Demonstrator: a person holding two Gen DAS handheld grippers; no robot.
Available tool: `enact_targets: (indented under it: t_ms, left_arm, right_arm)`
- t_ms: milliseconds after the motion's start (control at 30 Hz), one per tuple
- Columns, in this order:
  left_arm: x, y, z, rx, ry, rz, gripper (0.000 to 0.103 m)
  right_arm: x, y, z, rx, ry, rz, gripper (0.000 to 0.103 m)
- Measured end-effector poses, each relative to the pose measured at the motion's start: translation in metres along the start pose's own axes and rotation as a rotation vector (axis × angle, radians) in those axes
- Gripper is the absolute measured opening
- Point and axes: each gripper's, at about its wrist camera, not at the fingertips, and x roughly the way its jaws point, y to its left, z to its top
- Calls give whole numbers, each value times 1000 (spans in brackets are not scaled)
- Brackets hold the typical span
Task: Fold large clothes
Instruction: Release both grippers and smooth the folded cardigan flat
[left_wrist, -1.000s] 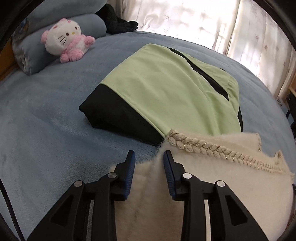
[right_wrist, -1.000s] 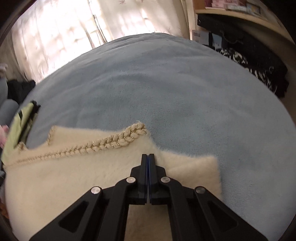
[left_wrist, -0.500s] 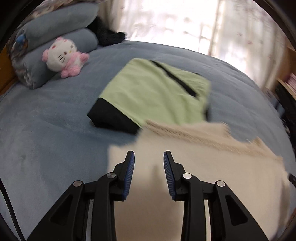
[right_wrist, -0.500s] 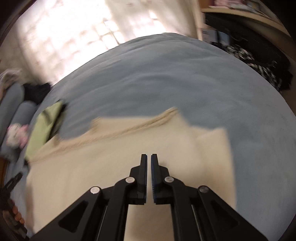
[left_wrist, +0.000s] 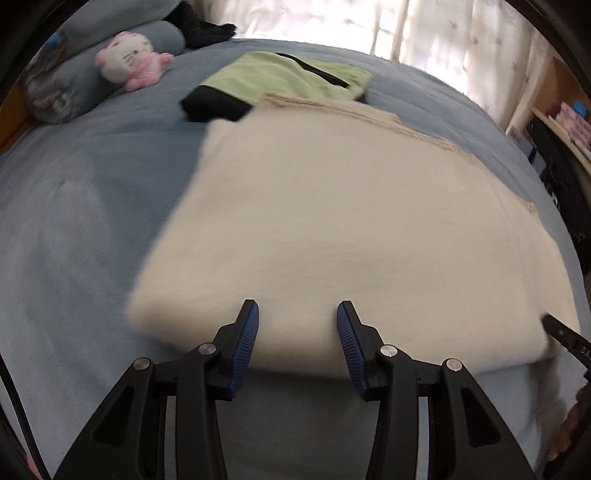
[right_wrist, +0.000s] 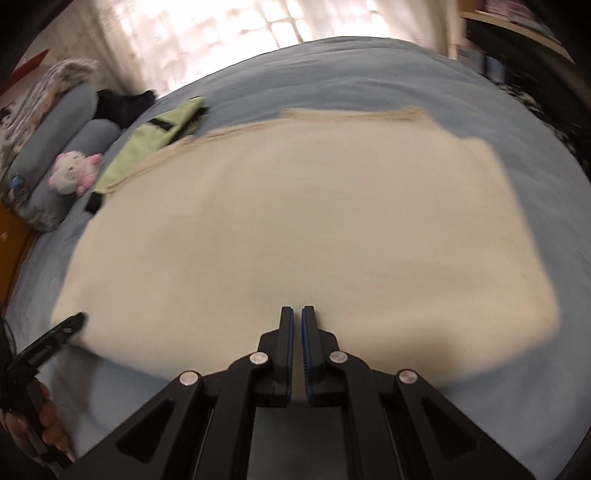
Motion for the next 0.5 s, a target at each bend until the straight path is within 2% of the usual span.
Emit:
enact_targets:
  t_ms: [33,133,167,200,233,300,500]
  left_arm:
    - [-2,8,-3,-2,-11,15,43]
    - [-6,26,-7,-14,-22,32,43]
    - [-7,29,-8,-22,-26,26,43]
    - [-8,30,-10,-27,-29,24,43]
    - [-9,30,-11,-30,-32,29,43]
    - [-7,28,-8,-31,-33,45,43]
    - [-9,26,-8,-47,-29,54,43]
  right_arm:
    - [-5,-15,-3,7,-12,-50,4]
    - [-18,-62,-10,33,-63,-316,4]
    - [-23,-80,-12,71,-69,-351,4]
    - [-28,-94,-14,125,-70,-312,4]
    - [-33,-110,-17,205,-75,-232,4]
    - [-35,-116,-20,254,-71,-207,4]
    - [-26,-89,-19,164,-49,-348,5]
